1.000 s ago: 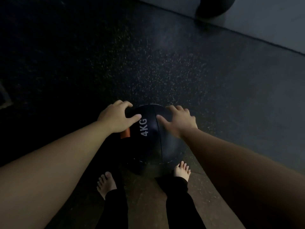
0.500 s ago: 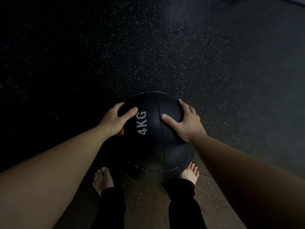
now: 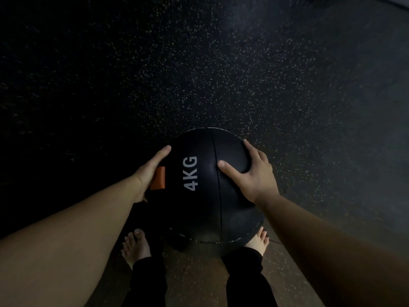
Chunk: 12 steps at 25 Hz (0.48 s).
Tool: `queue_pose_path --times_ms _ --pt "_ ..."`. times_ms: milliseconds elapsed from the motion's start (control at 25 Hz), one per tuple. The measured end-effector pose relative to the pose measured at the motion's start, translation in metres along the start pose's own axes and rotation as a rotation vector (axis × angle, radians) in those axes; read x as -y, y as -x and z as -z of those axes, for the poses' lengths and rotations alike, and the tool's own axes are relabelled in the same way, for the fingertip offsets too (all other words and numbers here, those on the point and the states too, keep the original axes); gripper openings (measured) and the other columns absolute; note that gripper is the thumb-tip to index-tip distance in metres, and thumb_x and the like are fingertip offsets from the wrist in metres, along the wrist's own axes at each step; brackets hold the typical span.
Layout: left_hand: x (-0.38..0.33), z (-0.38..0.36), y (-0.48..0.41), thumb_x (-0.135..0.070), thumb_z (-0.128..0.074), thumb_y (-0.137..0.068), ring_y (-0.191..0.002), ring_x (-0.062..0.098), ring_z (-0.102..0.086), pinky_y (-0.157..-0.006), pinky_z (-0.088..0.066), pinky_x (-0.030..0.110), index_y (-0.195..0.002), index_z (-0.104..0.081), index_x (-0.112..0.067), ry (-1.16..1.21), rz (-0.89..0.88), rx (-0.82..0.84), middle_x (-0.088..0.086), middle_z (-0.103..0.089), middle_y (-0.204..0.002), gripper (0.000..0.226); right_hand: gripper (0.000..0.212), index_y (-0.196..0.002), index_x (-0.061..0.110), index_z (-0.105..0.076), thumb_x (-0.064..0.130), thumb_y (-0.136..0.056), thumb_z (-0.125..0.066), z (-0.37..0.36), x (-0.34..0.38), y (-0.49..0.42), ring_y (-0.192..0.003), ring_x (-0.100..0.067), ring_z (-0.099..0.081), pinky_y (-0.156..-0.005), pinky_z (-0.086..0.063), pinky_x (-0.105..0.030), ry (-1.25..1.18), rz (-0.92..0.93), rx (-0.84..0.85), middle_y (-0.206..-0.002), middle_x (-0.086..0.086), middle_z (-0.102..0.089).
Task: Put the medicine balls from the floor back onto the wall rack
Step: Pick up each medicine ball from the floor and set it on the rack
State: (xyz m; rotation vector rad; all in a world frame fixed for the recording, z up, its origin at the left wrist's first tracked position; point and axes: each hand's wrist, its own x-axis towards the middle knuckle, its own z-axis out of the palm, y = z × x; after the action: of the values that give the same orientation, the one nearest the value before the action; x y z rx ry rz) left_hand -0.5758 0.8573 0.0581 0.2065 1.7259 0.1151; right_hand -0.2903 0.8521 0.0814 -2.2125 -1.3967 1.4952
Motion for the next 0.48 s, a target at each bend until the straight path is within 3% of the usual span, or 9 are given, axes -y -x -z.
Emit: queue_pose_path --times_ms 80,200,320,480 --pt "0.001 0.006 0.01 -0.099 -0.071 -0.038 -0.113 0.027 -0.061 -0.095 -0.047 0.052 -0.115 -0.066 -0.044 0.011 -0.042 0.001 -0.001 -0.066 -0.122 0.094 0.122 -0.157 0.049 -0.025 0.103 -0.052 -0.056 -0.004 0.007 0.01 -0.147 -0.025 -0.033 -0.116 -0.037 -0.055 -0.039 0.019 -0.015 -0.162 0.004 -0.032" --pt "0.001 0.028 0.037 -0.089 -0.074 -0.052 -0.13 0.025 -0.058 -0.115 -0.042 0.049 -0.144 -0.06 -0.033 0.038 -0.195 -0.034 -0.001 -0.062 -0.143 0.108 0.116 -0.157 0.05 -0.027 0.095 -0.056 -0.063 -0.01 0.029 0.032 -0.147 -0.022 -0.03 -0.118 -0.036 -0.052 -0.098 0.089 -0.04 -0.16 0.006 -0.032" --pt "-0.021 0.08 0.08 -0.095 -0.074 -0.047 -0.119 0.02 -0.065 -0.108 -0.048 0.047 -0.128 -0.065 -0.042 0.066 -0.309 -0.085 -0.003 -0.069 -0.131 0.097 0.115 -0.155 0.05 -0.029 0.096 -0.056 -0.064 -0.021 0.09 0.046 -0.147 -0.019 -0.03 -0.118 -0.035 -0.049 -0.158 0.226 -0.103 -0.159 0.008 -0.033" --pt "-0.072 0.194 0.16 -0.093 -0.079 -0.039 -0.114 0.02 -0.071 -0.099 -0.055 0.041 -0.112 -0.073 -0.045 0.18 -0.493 -0.203 -0.007 -0.079 -0.116 0.088 0.112 -0.153 0.055 -0.029 0.097 -0.056 -0.065 -0.029 0.225 0.069 -0.147 -0.017 -0.029 -0.117 -0.035 -0.05 -0.219 0.435 -0.115 -0.159 0.012 -0.032"
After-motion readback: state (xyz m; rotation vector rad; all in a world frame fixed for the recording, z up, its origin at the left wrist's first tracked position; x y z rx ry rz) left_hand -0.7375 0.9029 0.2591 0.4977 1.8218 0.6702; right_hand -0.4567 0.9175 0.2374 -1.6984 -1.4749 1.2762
